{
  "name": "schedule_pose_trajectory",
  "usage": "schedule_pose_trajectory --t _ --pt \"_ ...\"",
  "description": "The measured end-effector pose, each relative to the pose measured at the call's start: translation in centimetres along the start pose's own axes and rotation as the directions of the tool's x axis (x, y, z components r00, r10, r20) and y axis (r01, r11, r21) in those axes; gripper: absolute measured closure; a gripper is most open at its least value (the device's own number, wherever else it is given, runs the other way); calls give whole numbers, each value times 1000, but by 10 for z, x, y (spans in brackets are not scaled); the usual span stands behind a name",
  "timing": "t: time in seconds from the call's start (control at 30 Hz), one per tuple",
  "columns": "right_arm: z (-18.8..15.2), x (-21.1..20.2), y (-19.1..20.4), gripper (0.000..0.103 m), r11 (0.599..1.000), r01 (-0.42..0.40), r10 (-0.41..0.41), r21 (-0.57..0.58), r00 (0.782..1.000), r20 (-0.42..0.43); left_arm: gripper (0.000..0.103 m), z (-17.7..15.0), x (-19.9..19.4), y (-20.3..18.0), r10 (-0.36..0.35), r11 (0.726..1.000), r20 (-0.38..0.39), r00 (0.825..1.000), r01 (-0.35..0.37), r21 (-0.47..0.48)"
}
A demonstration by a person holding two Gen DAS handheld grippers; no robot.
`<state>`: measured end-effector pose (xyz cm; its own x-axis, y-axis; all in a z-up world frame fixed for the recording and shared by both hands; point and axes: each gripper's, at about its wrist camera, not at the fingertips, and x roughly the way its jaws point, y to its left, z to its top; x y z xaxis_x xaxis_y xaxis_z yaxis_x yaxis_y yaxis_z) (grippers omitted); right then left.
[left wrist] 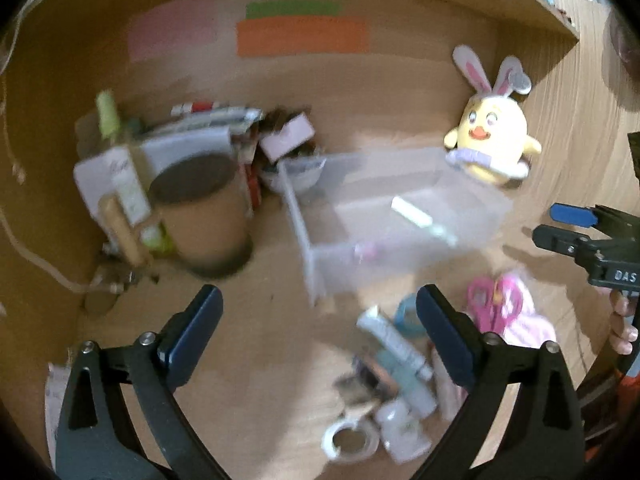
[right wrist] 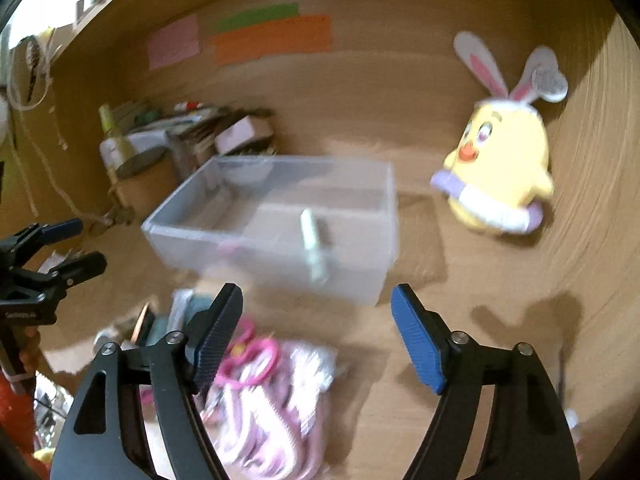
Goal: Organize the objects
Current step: 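Grasp the white tape roll with the left tool while the right tool grasps the bagged pink rope, then lower the tape roll and rope bag into the clear box and release both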
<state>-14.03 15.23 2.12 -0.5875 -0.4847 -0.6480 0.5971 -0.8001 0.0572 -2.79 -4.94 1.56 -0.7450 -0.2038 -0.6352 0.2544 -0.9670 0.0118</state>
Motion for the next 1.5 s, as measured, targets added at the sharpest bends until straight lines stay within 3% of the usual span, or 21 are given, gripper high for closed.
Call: schedule_pose_trajectory --t 0.23,0.6,0.77,0.8,0.87,0.97,1.2,1.5 --pt "-38 6 30 29 999 -27 26 -25 999 -48 5 -49 3 12 -10 999 -106 994 6 -40" --pt "-68 25 27 24 996 65 -74 -54 981 -177 5 -91 1 16 -56 997 -197 979 45 -61" --pt "-66 33 17 25 1000 10 -9 6 982 -187 5 -93 8 13 -71 995 -205 976 57 -77" --pt "-66 35 17 25 1000 2 1 14 982 -189 8 -92 9 12 -77 995 -200 977 61 -83" --pt "-67 37 14 37 998 -39 47 41 981 -189 17 -90 11 10 -85 994 -192 978 68 -89" --pt "-69 36 10 45 996 -65 75 64 979 -187 28 -86 13 7 -81 994 -182 980 66 -87" --pt "-73 25 -9 50 995 -21 38 95 984 -172 64 -82 17 4 -60 997 -170 984 50 -63" --pt "-66 13 -44 50 986 58 -37 156 991 -129 64 -75 13 17 -21 996 -145 989 7 -92"
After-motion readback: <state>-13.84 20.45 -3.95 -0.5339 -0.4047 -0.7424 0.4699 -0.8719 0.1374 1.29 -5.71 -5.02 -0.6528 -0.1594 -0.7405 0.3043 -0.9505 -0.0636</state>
